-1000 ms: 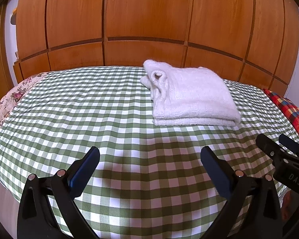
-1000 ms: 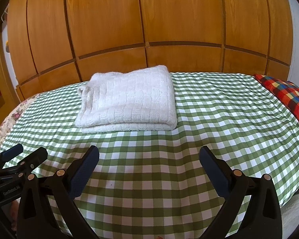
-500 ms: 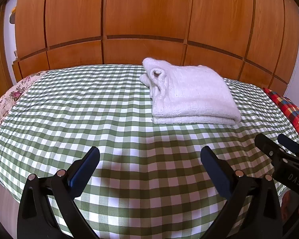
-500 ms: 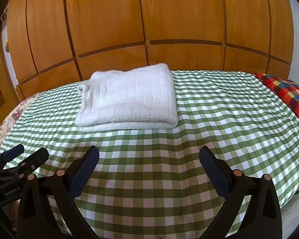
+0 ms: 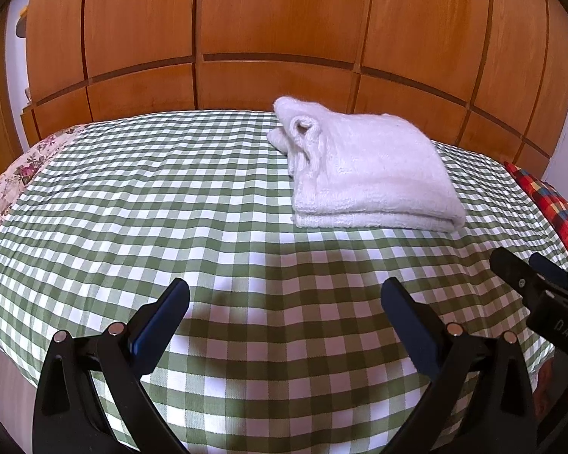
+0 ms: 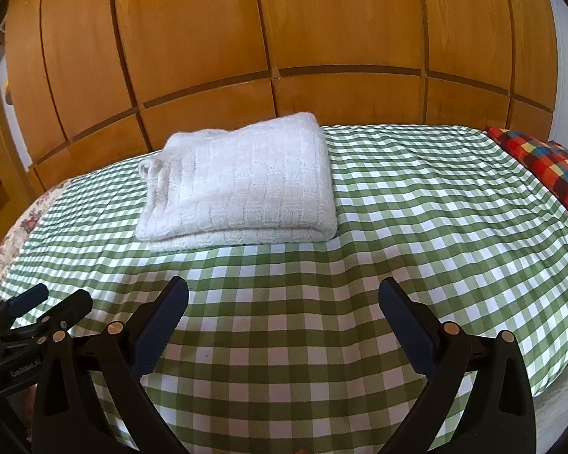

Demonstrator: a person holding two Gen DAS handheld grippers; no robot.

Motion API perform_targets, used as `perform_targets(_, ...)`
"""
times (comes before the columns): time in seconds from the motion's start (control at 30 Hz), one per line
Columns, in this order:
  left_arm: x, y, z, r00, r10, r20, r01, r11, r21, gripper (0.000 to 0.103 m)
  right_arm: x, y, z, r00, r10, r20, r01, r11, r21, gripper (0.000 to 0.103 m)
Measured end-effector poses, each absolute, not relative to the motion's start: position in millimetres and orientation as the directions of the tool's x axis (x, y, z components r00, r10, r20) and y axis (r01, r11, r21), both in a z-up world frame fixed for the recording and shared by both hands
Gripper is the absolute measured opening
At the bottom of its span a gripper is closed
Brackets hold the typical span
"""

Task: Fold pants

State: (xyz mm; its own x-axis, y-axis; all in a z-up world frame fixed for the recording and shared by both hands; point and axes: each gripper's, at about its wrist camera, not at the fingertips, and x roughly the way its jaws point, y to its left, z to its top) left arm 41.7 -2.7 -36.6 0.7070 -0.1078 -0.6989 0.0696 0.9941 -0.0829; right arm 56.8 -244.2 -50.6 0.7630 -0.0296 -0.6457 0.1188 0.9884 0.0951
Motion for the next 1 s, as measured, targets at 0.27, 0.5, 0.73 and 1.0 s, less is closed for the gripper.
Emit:
perform_targets(0.27,47,-6,-39,0.705,-0.109,-0.701,0.081,0.994,-0.074,0.101,62,-243,-53,0.76,-0.024,-0.65,0.109,0.99,0.092,0.099)
perform_targets(0.5,52,-5,-40,0.7,-0.111,-0.705,0.081,0.994,-0.076,0.101,65,-244,-54,0.757,-0.022,-0.653,0.109,0.99,0.092,0.099)
perform_targets(0.73,61,-4,-42,0.691,-0.099,-0.716,0.071,0.995,-0.069,0.101,70,-248,-54,0.758,-0.031,-0.652,0.111,0.99,0.082,0.099)
perform_targets(1.0,114,57,-54,0.616,-0.12,-0.779,0.075,0.993,-0.094,0.101,113,-331,-53,0.727,-0.236,-0.645,0.267,0.962,-0.052,0.099)
